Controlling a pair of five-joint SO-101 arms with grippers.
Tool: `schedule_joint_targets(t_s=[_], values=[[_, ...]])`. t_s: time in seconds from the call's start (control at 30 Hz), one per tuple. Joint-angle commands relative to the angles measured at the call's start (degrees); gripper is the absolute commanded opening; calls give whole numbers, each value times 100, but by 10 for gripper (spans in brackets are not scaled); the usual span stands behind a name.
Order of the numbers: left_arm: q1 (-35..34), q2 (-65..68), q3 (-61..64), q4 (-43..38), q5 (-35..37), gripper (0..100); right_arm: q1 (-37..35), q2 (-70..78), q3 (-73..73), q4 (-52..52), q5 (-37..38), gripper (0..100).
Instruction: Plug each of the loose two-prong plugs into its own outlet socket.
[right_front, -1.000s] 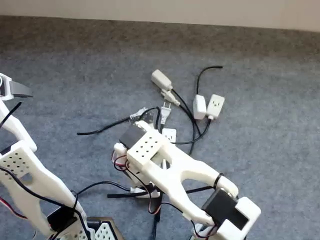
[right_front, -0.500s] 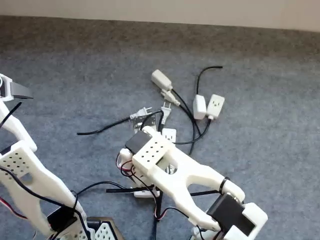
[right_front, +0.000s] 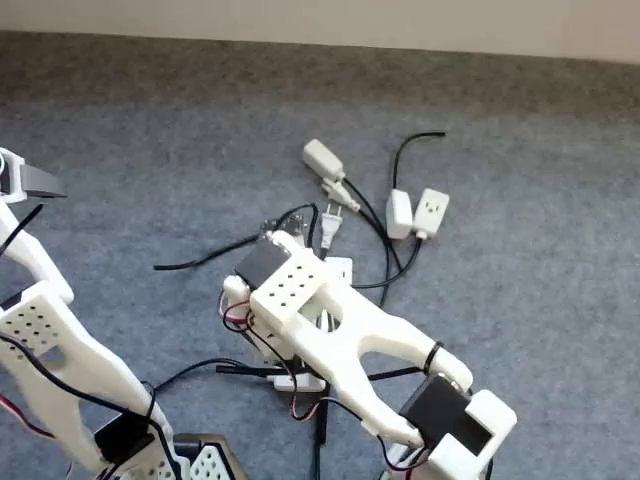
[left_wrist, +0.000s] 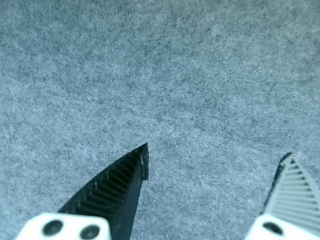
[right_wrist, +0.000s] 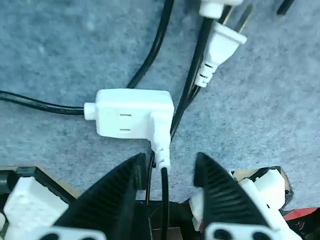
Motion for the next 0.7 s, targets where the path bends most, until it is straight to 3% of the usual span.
schedule_joint_targets(t_s=[0.0,0.07,0.27,0.43,0.53,0.67], values=[[-4,-136,-242,26,-26,386,75,-84,-708,303,62,450],[4,-136,-242,26,-79,386,75,-84,-998,347,440,501],[57,-145,-277,167,-237,386,84,-479,-1727,338,985,504],[567,-514,-1033,932,-387,386,163,-1692,-2888,268,1055,504],[927,-1103,-998,993,-237,386,637,-2413,-3134,251,1618,504],[1560,-2123,312,1002,-220,386,2044,-3178,-2501,259,2919,504]])
